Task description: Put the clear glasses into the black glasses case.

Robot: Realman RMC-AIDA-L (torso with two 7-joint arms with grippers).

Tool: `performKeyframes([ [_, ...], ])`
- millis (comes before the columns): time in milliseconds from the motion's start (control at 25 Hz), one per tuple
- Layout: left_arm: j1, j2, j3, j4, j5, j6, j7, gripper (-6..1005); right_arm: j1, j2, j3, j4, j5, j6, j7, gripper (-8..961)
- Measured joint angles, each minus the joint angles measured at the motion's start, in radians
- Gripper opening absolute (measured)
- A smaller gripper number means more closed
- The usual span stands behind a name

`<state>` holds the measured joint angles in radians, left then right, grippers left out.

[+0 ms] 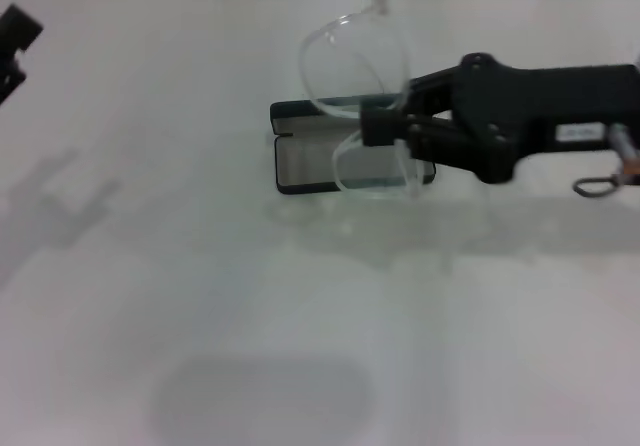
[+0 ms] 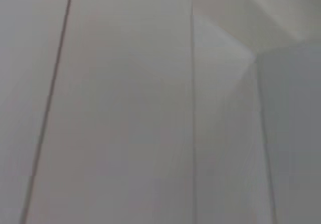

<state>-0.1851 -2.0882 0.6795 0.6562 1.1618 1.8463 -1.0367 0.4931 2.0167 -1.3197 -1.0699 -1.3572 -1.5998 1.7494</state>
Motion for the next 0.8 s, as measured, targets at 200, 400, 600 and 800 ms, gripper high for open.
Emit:
performKeyframes([
  [200, -0.09, 0.003, 0.02, 0.003, -0.011, 0.039, -0.081, 671, -0.009, 0.001, 0.04, 0.182, 0.04, -0.113, -0.286, 110],
  [400, -0.186, 0.001, 0.094, 0.058, -0.011, 0.041, -0.234, 529, -0.01, 0.003, 0.034, 0.337, 0.036, -0.125, -0.6, 111],
  [600, -0.266, 0.004, 0.185, 0.108, 0.012, 0.016, -0.397, 285, -0.031, 0.009, -0.002, 0.378, 0.035, -0.123, -0.84, 111],
  [800, -0.331, 0.01, 0.208, 0.117, 0.105, 0.002, -0.538, 134, -0.036, 0.01, -0.015, 0.38, 0.037, -0.119, -0.921, 111],
])
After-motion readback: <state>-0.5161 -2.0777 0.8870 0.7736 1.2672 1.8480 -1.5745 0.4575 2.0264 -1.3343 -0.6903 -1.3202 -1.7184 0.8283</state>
